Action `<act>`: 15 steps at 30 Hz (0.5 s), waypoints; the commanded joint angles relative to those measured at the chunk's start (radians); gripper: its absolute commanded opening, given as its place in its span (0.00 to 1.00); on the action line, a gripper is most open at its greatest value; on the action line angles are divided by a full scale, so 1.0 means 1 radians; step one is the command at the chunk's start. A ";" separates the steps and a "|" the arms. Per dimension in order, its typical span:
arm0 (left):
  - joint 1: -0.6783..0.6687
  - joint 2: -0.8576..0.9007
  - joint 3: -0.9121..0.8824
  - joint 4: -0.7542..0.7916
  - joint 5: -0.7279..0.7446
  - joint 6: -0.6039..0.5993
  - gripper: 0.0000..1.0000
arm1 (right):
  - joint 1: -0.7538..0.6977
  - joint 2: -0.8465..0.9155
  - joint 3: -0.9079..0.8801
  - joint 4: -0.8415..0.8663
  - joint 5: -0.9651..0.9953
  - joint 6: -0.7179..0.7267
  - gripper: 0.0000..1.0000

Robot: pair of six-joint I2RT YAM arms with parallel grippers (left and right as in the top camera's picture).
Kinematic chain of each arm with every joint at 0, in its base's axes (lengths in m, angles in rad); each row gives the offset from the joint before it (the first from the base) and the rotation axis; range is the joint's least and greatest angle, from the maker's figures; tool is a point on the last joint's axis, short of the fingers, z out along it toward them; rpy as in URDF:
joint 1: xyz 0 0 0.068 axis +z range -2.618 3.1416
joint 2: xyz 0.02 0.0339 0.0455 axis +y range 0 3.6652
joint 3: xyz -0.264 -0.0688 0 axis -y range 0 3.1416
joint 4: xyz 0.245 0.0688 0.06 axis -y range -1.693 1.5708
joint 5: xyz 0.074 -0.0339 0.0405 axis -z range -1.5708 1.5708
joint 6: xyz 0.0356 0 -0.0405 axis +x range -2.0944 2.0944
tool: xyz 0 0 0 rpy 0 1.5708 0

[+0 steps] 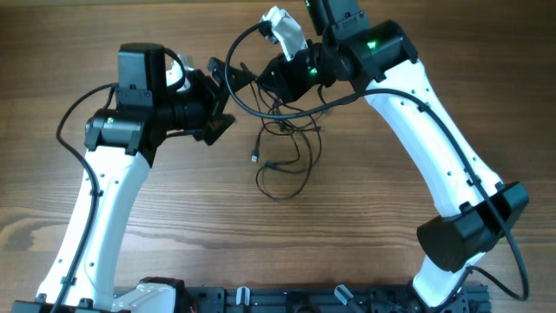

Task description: Untangle cables

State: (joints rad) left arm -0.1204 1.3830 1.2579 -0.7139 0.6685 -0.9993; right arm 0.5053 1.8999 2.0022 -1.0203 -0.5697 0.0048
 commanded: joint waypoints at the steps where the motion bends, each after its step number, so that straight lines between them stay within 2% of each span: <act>1: -0.002 -0.014 0.005 -0.115 -0.175 0.107 1.00 | -0.002 -0.017 0.032 0.078 0.053 0.233 0.04; 3: -0.002 -0.013 0.005 -0.161 -0.217 0.106 1.00 | -0.002 -0.069 0.145 0.064 0.214 0.204 0.04; 7: -0.002 -0.013 0.005 -0.146 -0.187 0.133 1.00 | -0.002 -0.154 0.173 0.026 0.432 0.244 0.04; 9: -0.002 -0.013 0.005 -0.059 0.022 0.275 1.00 | -0.002 -0.151 0.161 -0.025 0.443 0.290 0.04; 10: -0.002 -0.013 0.005 0.034 0.232 0.381 1.00 | -0.002 -0.141 0.145 -0.052 0.439 0.350 0.04; 11: -0.002 -0.013 0.005 0.069 0.311 0.444 1.00 | -0.002 -0.131 0.145 -0.058 0.422 0.387 0.04; 13: -0.023 -0.013 0.005 0.068 0.336 0.566 1.00 | -0.002 -0.122 0.144 -0.038 0.346 0.457 0.04; 15: -0.062 -0.013 0.005 0.069 0.333 0.613 1.00 | -0.002 -0.122 0.144 -0.015 0.312 0.538 0.04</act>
State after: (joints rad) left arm -0.1368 1.3777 1.2552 -0.6468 0.8967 -0.5617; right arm 0.5041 1.7668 2.1490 -1.0618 -0.1963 0.4034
